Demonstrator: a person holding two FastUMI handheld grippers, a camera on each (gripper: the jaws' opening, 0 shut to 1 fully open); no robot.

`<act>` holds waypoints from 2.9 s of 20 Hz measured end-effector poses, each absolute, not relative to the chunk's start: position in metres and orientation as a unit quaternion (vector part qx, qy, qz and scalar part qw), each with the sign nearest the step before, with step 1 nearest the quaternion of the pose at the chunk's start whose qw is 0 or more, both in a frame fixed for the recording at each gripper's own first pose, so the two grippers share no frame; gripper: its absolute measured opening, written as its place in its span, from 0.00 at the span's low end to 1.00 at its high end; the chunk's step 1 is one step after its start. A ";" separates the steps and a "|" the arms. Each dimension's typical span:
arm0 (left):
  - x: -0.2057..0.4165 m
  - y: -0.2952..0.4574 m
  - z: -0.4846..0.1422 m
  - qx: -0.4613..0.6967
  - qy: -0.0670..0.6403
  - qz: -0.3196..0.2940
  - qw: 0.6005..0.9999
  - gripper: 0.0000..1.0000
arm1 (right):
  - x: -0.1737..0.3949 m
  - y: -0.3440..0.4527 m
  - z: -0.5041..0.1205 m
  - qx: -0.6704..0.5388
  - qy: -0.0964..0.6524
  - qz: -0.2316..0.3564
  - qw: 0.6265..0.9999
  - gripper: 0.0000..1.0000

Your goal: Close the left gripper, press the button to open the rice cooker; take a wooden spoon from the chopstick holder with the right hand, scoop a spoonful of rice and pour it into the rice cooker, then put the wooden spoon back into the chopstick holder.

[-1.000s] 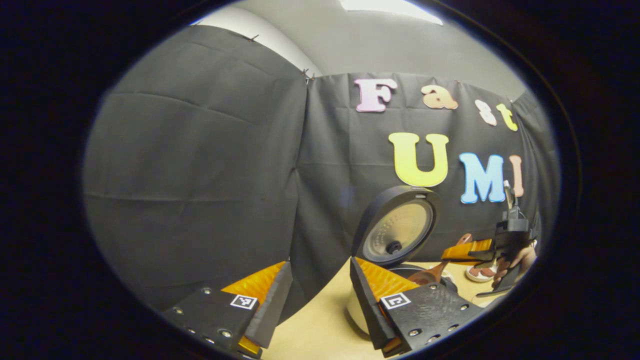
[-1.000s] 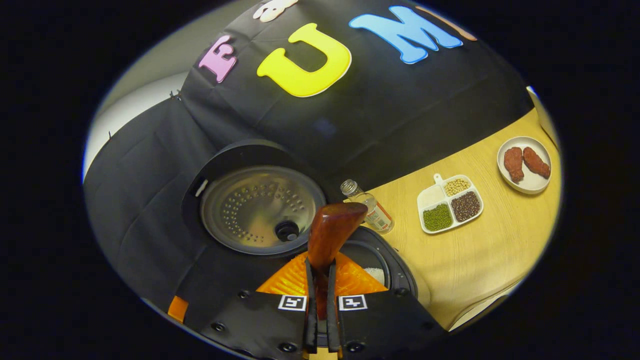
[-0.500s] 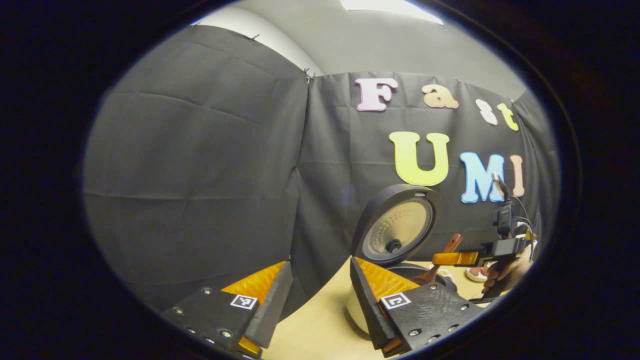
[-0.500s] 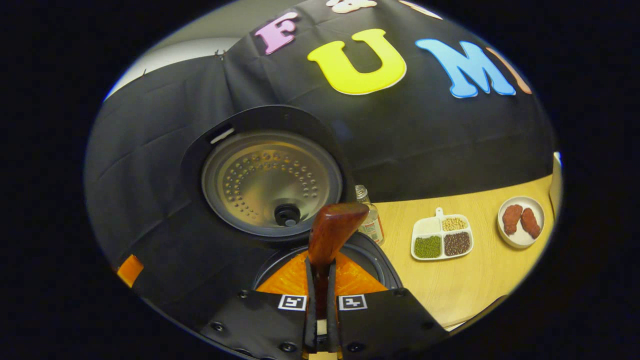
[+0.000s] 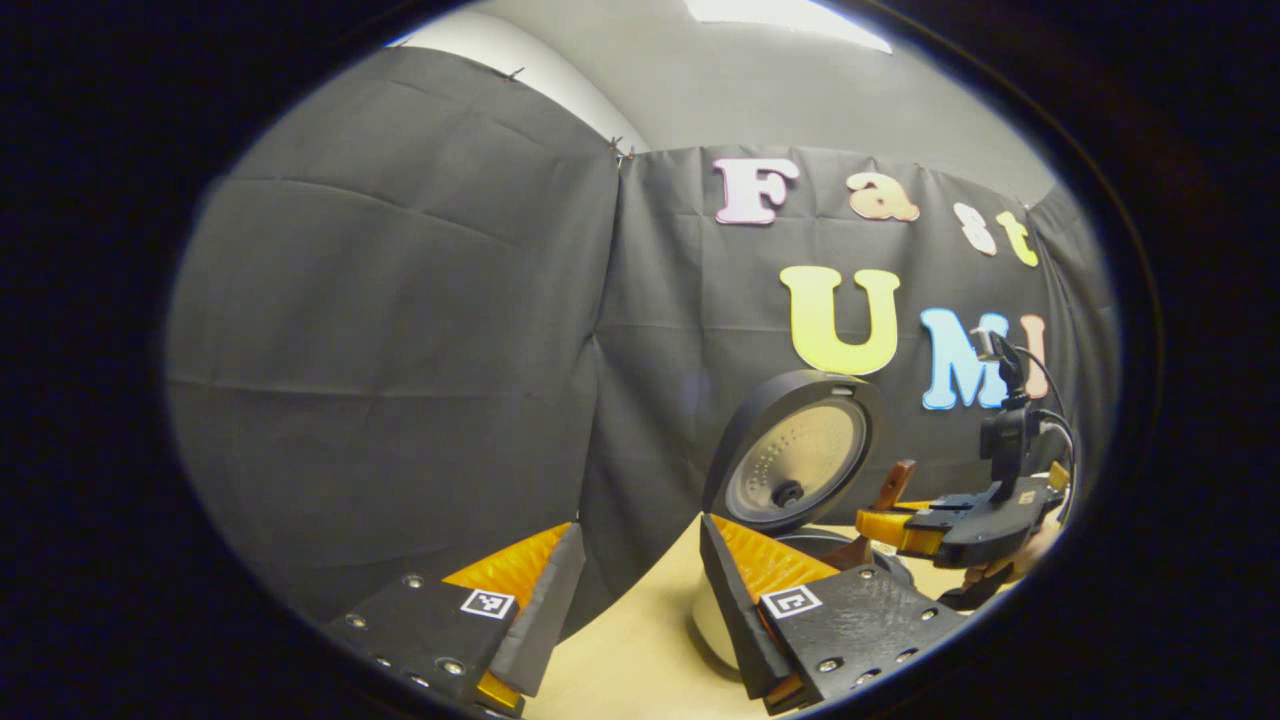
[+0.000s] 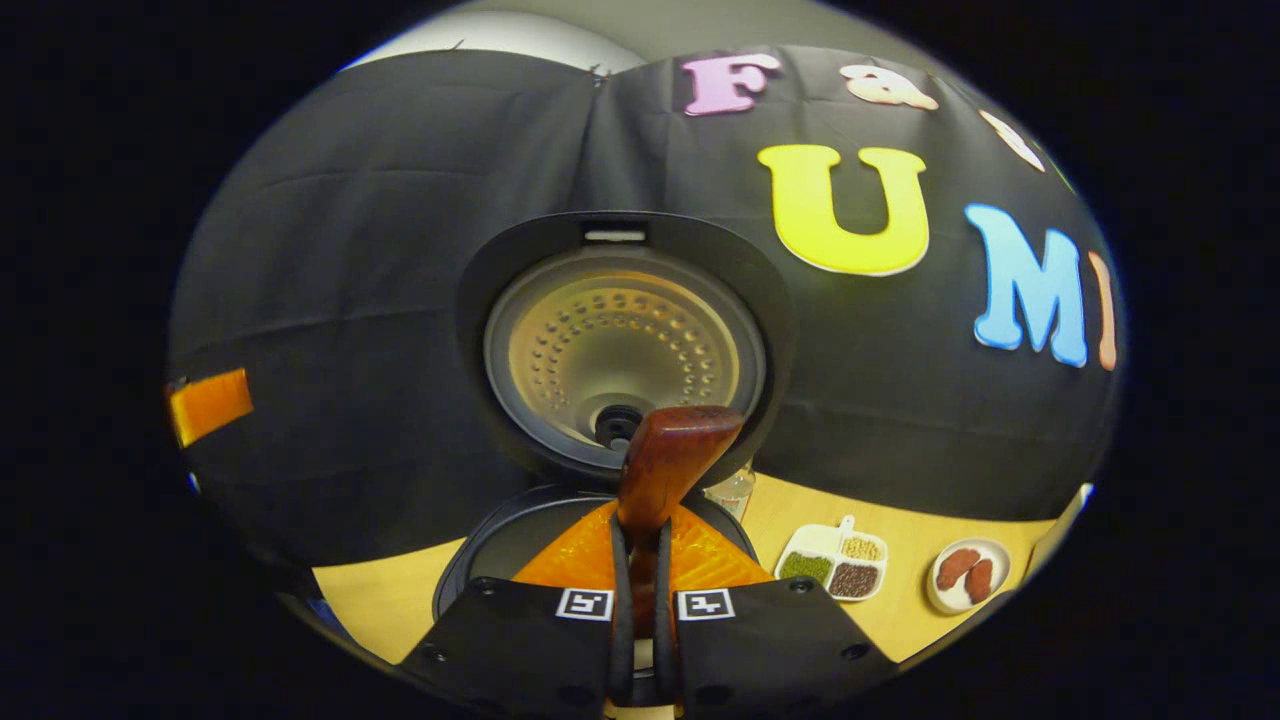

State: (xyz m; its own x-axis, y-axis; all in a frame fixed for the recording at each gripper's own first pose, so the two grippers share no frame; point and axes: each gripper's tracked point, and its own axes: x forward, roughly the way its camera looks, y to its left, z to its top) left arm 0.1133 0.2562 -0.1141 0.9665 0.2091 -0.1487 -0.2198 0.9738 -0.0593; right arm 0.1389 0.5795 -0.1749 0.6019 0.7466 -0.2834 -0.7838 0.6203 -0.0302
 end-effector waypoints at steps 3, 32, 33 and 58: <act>0.117 0.256 -0.116 -0.039 0.073 0.108 0.991 0.73 | 0.130 0.584 -0.169 -0.149 0.065 0.442 0.882 0.10; 0.163 0.140 -0.051 -0.037 0.017 -0.015 0.999 0.74 | 0.167 0.379 -0.105 0.112 0.146 0.287 0.940 0.10; 0.163 0.135 -0.049 -0.037 0.017 -0.019 0.999 0.73 | 0.170 0.365 -0.107 0.114 0.148 0.274 0.943 0.09; 0.142 0.035 -0.010 -0.023 -0.002 -0.068 0.997 0.73 | 0.143 0.084 -0.181 0.123 0.209 0.043 0.969 0.10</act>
